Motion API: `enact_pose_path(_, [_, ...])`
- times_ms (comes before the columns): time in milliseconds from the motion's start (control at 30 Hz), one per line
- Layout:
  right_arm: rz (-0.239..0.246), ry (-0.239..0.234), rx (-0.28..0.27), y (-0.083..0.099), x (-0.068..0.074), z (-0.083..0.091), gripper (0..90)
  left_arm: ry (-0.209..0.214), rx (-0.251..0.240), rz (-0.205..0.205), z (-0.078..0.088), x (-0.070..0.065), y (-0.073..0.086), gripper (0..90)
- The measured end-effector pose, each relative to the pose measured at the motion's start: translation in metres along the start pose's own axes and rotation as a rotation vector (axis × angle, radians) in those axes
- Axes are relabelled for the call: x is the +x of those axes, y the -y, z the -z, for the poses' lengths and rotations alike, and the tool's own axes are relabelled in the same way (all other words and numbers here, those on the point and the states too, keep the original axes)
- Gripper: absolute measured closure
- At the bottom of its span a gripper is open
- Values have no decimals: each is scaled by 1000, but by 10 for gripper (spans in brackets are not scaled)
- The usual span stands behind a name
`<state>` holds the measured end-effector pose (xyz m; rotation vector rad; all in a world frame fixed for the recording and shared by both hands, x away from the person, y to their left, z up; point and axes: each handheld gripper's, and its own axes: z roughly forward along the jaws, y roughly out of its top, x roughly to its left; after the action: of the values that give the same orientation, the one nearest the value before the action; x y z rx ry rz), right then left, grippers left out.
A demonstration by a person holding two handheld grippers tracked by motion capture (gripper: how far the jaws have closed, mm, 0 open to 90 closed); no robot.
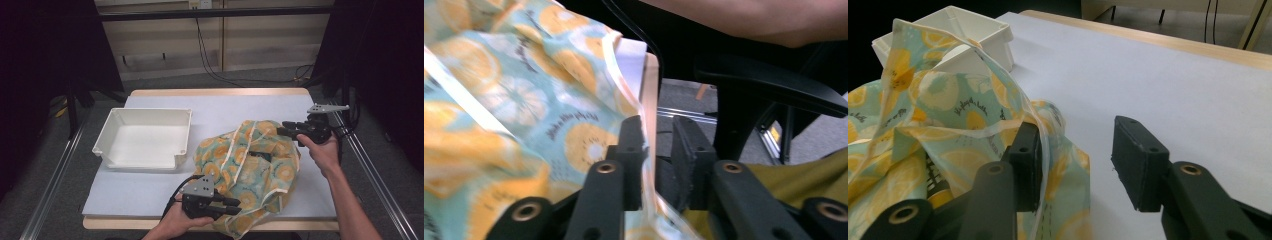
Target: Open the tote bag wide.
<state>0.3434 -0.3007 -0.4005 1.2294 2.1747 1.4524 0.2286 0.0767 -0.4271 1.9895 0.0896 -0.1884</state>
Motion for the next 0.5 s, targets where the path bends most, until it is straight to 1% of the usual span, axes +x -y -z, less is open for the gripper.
enact_pose_path(33, [5, -3, -2, 0, 1, 4, 555, -3, -6, 5, 1, 0, -1, 730])
enact_pose_path(67, [3, -18, -19, 0, 2, 9, 545, -3, -6, 5, 1, 0, -1, 731])
enact_pose_path(100, [4, -22, -34, 0, 3, 14, 538, -6, -11, -1, 1, 3, -2, 734])
enact_pose_path(167, [0, -18, -55, 1, 5, 24, 537, -9, -11, 7, 1, 4, -3, 737])
enact_pose_path(200, [5, -15, -53, 2, 6, 28, 538, -25, -9, 5, 0, 8, -5, 737])
enact_pose_path(233, [11, -16, -49, 4, 7, 31, 540, -27, -18, 14, -1, 10, -6, 741])
enact_pose_path(267, [11, -16, -49, 4, 7, 31, 540, -27, -18, 14, -1, 10, -6, 748])
enact_pose_path(333, [17, -11, -43, 6, 15, 39, 549, -46, -22, 15, -2, 15, -10, 754])
enact_pose_path(433, [31, -23, -55, 7, 22, 45, 557, -53, -32, 14, -3, 18, -13, 753])
enact_pose_path(467, [34, -31, -65, 7, 26, 48, 568, -59, -24, 16, -4, 22, -15, 744])
enact_pose_path(500, [49, -60, -75, 8, 34, 53, 617, -79, -9, 28, -7, 30, -17, 739])
